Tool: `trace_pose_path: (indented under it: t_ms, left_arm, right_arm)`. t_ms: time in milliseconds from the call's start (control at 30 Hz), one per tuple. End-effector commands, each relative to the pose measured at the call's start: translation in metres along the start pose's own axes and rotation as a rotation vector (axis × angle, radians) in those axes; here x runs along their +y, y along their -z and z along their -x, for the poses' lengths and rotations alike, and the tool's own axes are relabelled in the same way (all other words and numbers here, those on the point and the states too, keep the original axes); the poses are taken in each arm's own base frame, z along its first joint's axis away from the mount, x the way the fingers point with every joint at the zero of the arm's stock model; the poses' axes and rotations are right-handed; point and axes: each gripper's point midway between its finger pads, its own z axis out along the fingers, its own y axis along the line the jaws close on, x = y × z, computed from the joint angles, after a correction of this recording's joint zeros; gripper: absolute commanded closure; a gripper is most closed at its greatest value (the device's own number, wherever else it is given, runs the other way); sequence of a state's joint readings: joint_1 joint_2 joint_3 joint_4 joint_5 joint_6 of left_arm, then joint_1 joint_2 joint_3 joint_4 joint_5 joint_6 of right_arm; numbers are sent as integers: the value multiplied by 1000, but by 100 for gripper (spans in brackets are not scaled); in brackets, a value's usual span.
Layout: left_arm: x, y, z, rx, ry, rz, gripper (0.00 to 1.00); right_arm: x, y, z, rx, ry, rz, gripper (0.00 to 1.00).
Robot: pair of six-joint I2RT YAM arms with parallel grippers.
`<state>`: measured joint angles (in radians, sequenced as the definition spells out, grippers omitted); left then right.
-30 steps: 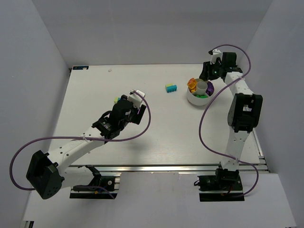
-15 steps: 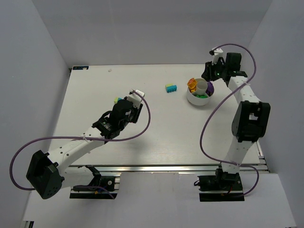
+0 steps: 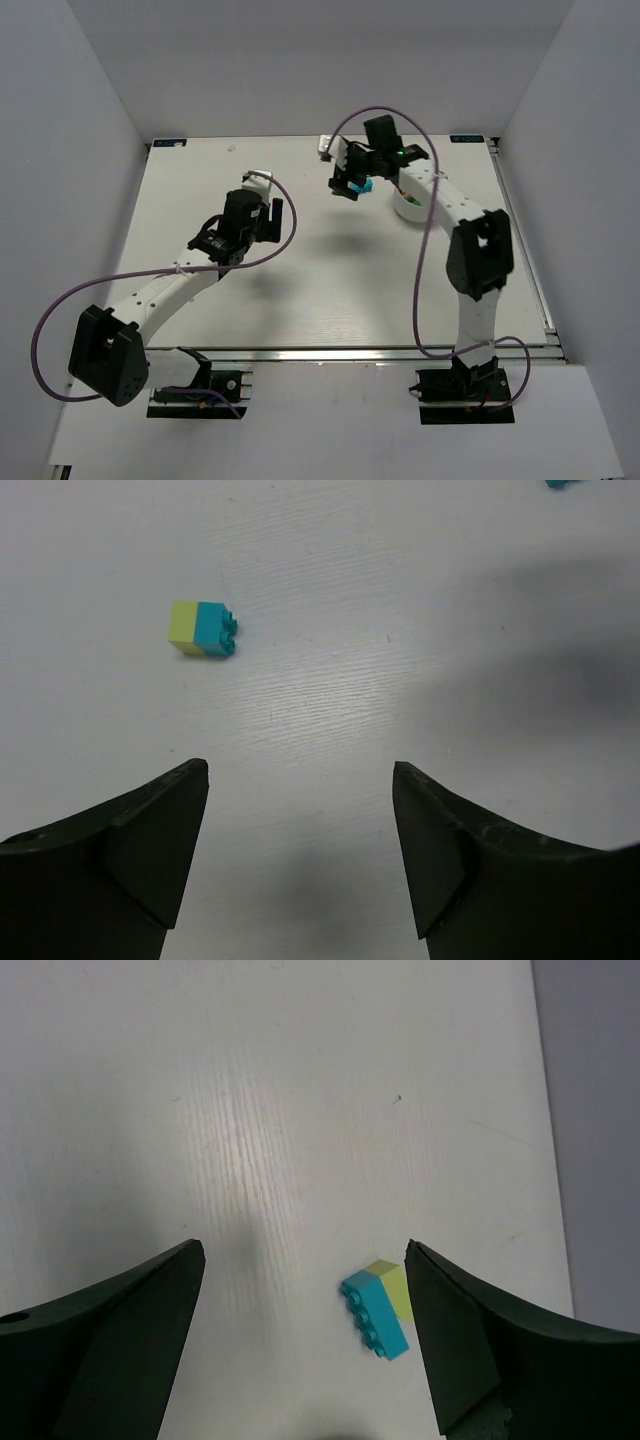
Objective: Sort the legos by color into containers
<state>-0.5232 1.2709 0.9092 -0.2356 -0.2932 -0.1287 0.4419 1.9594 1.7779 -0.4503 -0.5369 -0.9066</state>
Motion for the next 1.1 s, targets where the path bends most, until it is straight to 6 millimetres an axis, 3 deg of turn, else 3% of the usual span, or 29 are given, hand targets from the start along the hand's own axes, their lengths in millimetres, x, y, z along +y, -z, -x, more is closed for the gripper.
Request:
trace_pose_path:
  t_ms: [0,33,100,133,200,233,300,433,633,833,1067]
  left_arm:
    - [18,4,17,-30,62,75,16]
    - [20,4,17,-29,66,86,15]
    - [34,2,16,-22,88,132,13]
    - [34,1,16,-21,92,134,13]
    - [39,0,16,-17,114,141,12]
    - [38,0,16,-16,115,135,12]
    - [37,1,18,-21,115,127,12]
    - [38,1,19,-27,121,118,12]
    - [34,-1,17,-18,113,99,12]
    - [33,0,18,-24,114,91,12]
    - [30,-2,17,-19,111,76,12]
  right_arm:
    - [-38,-11,-14,131,-28,-127,13]
    - [-47,-24,-26,164,-65,-170,13]
    - [-61,-35,-22,159,-141,-267,11]
    - [-69,-37,-33,208,-162,-346,11]
    - [-84,-44,-32,196,-202,-461,11]
    - [-92,-43,-48,268,-222,-559,11]
    - [-103,-43,-55,293,-267,-670,11]
    - [-89,-59,-73,285,-369,-609,11]
    - [-83,-69,-90,301,-360,-525,11]
    - [-108,-45,-113,323,-386,-580,11]
    - [-94,-47,-139,318,-576,-512,14]
